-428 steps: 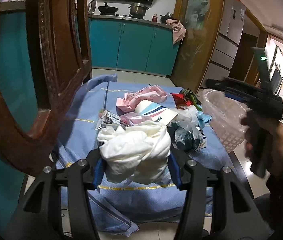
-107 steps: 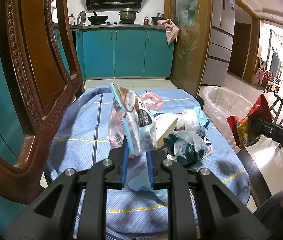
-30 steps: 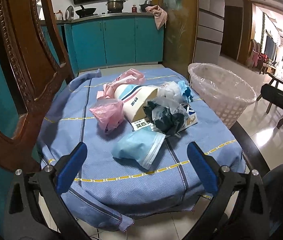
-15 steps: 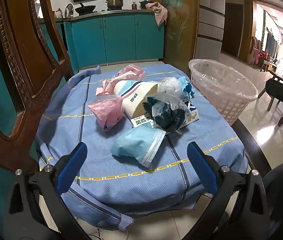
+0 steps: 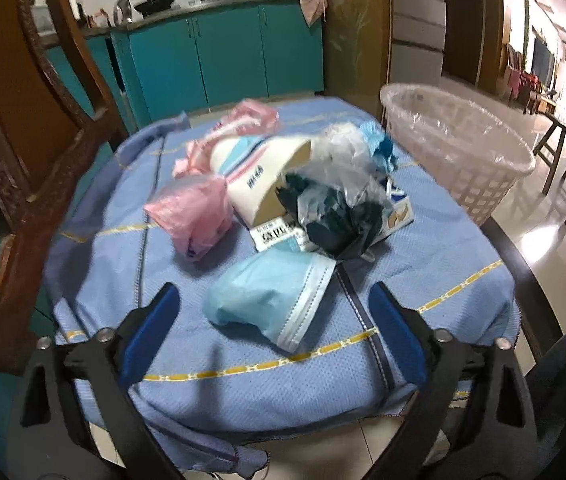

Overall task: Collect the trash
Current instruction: 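Move the open left tool back toward the blue face mask, then grasp the blue face mask with the left tool while the right tool grasps the light-blue cloth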

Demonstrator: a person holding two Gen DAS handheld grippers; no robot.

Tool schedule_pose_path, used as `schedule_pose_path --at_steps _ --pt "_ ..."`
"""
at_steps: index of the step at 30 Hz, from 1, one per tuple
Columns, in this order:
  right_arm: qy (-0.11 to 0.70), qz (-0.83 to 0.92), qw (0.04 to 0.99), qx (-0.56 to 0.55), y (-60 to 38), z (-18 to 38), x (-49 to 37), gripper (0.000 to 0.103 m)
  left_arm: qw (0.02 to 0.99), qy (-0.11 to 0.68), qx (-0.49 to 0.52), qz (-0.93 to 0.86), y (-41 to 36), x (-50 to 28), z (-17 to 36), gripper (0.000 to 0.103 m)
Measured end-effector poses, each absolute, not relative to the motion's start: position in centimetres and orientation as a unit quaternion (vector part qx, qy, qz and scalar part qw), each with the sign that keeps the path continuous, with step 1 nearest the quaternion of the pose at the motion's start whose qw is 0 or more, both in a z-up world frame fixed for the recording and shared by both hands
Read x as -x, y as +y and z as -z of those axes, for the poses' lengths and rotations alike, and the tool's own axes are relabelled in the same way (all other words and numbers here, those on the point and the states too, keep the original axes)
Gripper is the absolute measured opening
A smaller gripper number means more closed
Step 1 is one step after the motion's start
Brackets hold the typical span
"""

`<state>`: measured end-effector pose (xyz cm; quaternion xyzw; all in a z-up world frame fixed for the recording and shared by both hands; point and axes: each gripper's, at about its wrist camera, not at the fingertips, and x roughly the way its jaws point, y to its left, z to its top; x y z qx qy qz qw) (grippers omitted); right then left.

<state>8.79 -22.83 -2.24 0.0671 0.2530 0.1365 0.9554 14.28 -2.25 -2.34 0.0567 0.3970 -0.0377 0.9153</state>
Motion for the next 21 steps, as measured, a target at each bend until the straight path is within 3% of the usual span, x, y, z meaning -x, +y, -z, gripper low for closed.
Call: schedule_pose_path --at_steps 4,6,8,11,17,21 --pt "0.275 -0.155 0.948 -0.046 -21.3 2.7 -11.4 0.098 0.897 0.436 -0.059 0.043 -2.4 -15.9 4.0 0.064" --pt "0.291 -0.166 0.941 -0.05 -20.6 3.0 -13.2 0.098 0.893 0.444 -0.057 0.046 -2.2 -16.3 4.3 0.045" --pt "0.303 -0.172 0.936 -0.051 -20.0 3.1 -15.1 0.098 0.896 0.44 -0.034 0.056 -1.5 -16.1 3.9 0.016" --pt "0.321 -0.179 0.928 -0.067 -19.5 3.5 -17.7 0.098 0.908 0.414 -0.018 0.068 -0.8 -15.1 2.5 0.011" --pt "0.378 -0.184 0.889 -0.184 -20.6 5.5 -22.3 0.087 0.957 0.285 0.028 0.055 2.1 -10.7 -2.2 0.01" --pt "0.408 -0.153 0.875 -0.209 -20.6 6.8 -25.1 0.069 0.979 0.197 0.048 0.027 3.5 -8.7 -4.4 0.01"
